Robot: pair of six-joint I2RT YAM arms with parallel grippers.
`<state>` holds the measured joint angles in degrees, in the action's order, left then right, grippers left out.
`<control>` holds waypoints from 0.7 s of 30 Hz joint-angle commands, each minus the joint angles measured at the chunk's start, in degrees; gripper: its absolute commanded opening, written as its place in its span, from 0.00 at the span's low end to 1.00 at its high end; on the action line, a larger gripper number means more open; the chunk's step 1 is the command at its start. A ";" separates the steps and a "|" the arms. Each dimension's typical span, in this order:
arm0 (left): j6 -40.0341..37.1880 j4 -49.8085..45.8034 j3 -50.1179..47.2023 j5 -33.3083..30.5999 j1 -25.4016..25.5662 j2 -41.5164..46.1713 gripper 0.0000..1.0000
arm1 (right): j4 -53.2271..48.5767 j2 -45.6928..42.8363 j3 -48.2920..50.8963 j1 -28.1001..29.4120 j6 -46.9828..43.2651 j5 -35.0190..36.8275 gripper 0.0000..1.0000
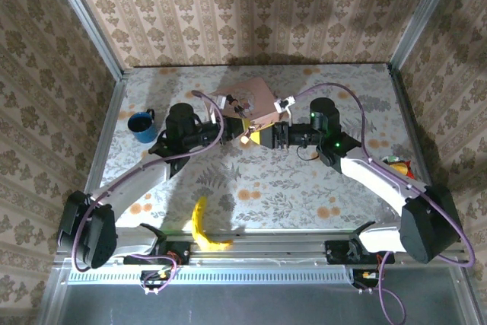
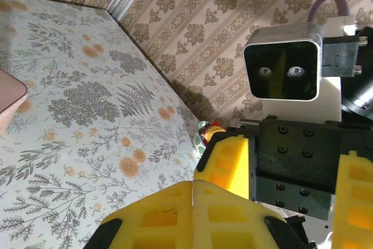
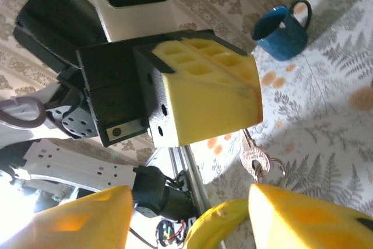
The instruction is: Unlock the padlock with the key
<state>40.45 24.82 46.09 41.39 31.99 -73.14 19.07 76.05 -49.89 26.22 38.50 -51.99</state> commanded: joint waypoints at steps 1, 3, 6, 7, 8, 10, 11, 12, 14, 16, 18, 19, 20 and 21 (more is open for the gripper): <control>3.45 5.15 -0.44 2.76 -0.17 0.74 0.00 | 9.25 2.80 -0.95 -0.38 4.83 -4.83 0.60; 3.82 5.07 -0.71 2.82 -0.47 1.22 0.00 | 12.95 5.04 -1.36 -0.38 7.54 -6.28 0.56; 4.54 5.51 -1.25 3.00 -0.79 1.75 0.00 | 14.26 6.51 -2.00 -0.38 8.11 -6.38 0.54; 4.85 5.89 -1.43 3.17 -0.79 1.86 0.00 | 15.13 6.66 -1.72 -0.38 8.32 -6.24 0.53; 5.15 6.26 -1.59 3.26 -0.79 1.91 0.00 | 15.21 6.65 -1.70 -0.38 8.22 -6.15 0.53; 6.07 7.46 -1.99 3.39 -0.87 2.11 0.00 | 15.08 6.74 -1.62 -0.38 7.72 -5.92 0.51; 6.62 8.12 -2.20 3.39 -0.96 2.21 0.00 | 15.04 6.74 -1.55 -0.46 7.56 -5.72 0.50; 7.35 9.03 -2.44 3.59 -1.04 2.22 0.00 | 14.68 6.74 -1.45 -0.42 7.29 -5.39 0.50; 8.64 10.60 -2.67 4.03 -1.23 2.37 0.00 | 14.15 6.83 -1.31 -0.67 6.72 -4.97 0.48; 9.04 10.71 -2.67 4.16 -1.31 2.69 0.00 | 14.69 7.01 -1.09 -0.95 6.83 -4.88 0.48; 9.14 10.52 -2.69 4.15 -1.31 2.92 0.00 | 14.85 7.18 -1.15 -0.99 6.87 -4.88 0.46; 9.20 10.43 -2.60 4.14 -1.23 2.99 0.00 | 15.30 7.31 -1.18 -0.99 7.05 -4.92 0.45; 9.38 10.51 -2.61 4.19 -1.23 3.01 0.00 | 16.06 7.40 -1.09 -0.99 7.30 -5.03 0.44; 9.55 10.60 -2.58 4.24 -1.23 2.92 0.00 | 16.99 7.44 -1.01 -0.99 7.70 -5.21 0.44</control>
<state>48.42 32.75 43.77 43.83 30.50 -71.59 32.53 82.67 -50.09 25.47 45.47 -56.58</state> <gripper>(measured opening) 0.066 0.440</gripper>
